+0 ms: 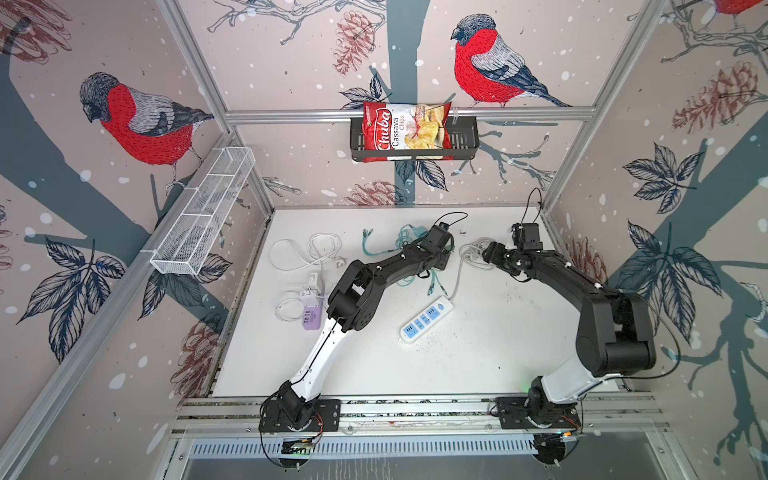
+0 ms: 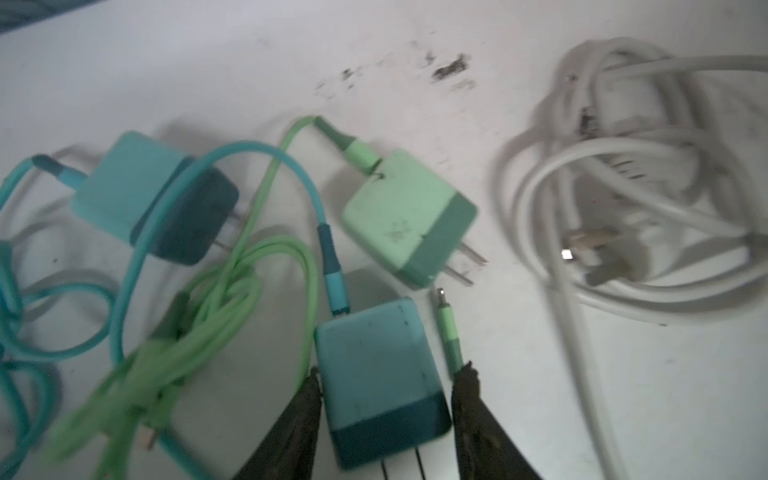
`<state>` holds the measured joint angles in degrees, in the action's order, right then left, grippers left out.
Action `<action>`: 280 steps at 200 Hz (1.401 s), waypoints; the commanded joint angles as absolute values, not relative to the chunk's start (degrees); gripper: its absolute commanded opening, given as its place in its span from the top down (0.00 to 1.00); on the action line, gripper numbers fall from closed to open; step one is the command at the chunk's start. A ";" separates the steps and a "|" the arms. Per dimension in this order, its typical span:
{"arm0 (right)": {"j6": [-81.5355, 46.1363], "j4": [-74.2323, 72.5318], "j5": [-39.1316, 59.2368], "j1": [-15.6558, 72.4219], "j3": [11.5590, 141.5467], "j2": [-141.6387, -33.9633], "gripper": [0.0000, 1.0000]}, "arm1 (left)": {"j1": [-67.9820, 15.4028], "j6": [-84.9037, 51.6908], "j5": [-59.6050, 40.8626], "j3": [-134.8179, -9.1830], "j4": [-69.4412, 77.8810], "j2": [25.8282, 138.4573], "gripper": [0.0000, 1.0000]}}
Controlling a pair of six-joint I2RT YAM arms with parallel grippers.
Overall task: Insert the plug
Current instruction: 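Lower the left gripper and close it on the teal charger, then lift the teal charger with the left gripper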
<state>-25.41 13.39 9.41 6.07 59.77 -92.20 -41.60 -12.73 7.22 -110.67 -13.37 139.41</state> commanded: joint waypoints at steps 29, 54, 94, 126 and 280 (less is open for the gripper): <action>-24.82 11.69 10.15 6.15 59.75 -92.06 0.28 | -40.64 -14.79 2.36 -110.40 -14.28 139.66 0.46; -24.55 11.79 10.11 6.15 59.59 -91.85 0.28 | -40.61 -14.60 3.07 -110.39 -13.63 140.14 0.46; -24.44 11.69 10.11 6.11 59.46 -91.35 0.27 | -40.55 -14.15 3.30 -110.56 -13.00 141.48 0.51; -24.57 11.68 10.63 6.00 59.75 -91.67 0.28 | -40.69 -13.96 3.56 -110.71 -14.49 140.46 0.73; -24.18 13.92 16.52 5.45 57.75 -84.02 0.27 | -40.44 -3.69 -4.25 -80.57 0.14 95.86 0.80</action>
